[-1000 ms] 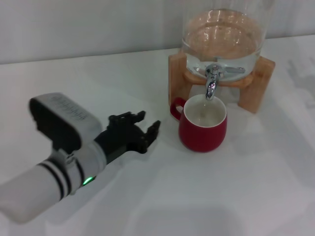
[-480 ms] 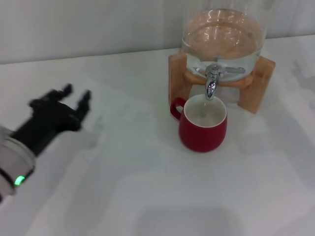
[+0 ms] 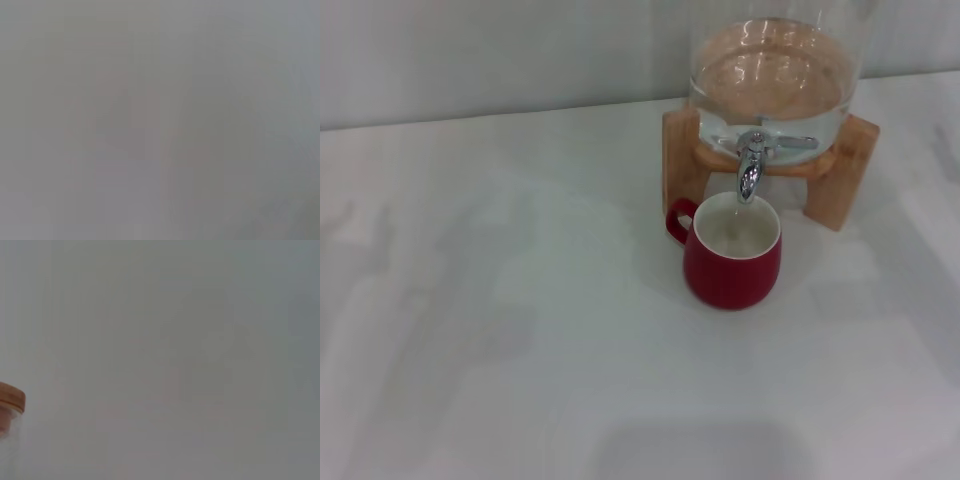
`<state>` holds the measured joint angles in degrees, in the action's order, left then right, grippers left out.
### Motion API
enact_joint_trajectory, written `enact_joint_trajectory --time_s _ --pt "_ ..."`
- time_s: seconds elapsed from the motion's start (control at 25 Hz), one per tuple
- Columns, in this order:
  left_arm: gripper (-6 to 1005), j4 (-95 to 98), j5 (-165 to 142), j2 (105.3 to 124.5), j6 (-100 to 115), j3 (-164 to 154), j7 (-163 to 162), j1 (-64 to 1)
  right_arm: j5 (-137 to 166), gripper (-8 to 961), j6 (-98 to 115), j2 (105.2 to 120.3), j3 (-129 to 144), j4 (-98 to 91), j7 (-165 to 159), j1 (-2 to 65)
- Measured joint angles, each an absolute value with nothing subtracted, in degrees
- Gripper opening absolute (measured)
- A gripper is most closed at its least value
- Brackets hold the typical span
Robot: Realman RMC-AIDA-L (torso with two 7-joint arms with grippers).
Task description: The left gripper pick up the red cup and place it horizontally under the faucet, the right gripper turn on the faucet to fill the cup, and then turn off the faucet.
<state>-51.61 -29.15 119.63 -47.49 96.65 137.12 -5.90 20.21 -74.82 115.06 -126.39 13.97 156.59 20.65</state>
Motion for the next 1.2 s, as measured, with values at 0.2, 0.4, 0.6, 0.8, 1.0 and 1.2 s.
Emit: enact_joint_trajectory --time_s 0.2,0.4,0.6,0.8,1.0,1.2 --pt "460 -48.97 -25.06 119.72 -49.11 99.96 140.05 -6.79 20.2 621 -76.02 115.04 -126.39 13.92 156.48 20.62" --pt "571 -48.45 -18.78 119.81 -48.42 100.41 145.94 -7.0 20.23 621 -79.49 115.04 -126.21 13.62 156.4 19.58" --pt "753 -47.64 -12.81 119.79 -49.02 100.18 152.48 -7.28 20.7 621 -85.43 115.04 -125.83 12.83 154.62 17.91" --pt "872 -46.39 -12.64 119.63 -49.08 100.26 153.91 -8.19 20.82 621 -90.26 114.89 -124.16 11.99 148.82 16.4" --pt "881 -46.07 -12.71 119.53 -49.17 100.43 153.93 -8.91 20.9 621 -94.12 114.76 -118.71 12.39 144.42 14.6" --pt "881 -46.05 -12.73 119.44 -49.18 100.59 153.96 -9.38 20.92 621 -96.82 114.69 -111.92 12.44 144.21 13.79"
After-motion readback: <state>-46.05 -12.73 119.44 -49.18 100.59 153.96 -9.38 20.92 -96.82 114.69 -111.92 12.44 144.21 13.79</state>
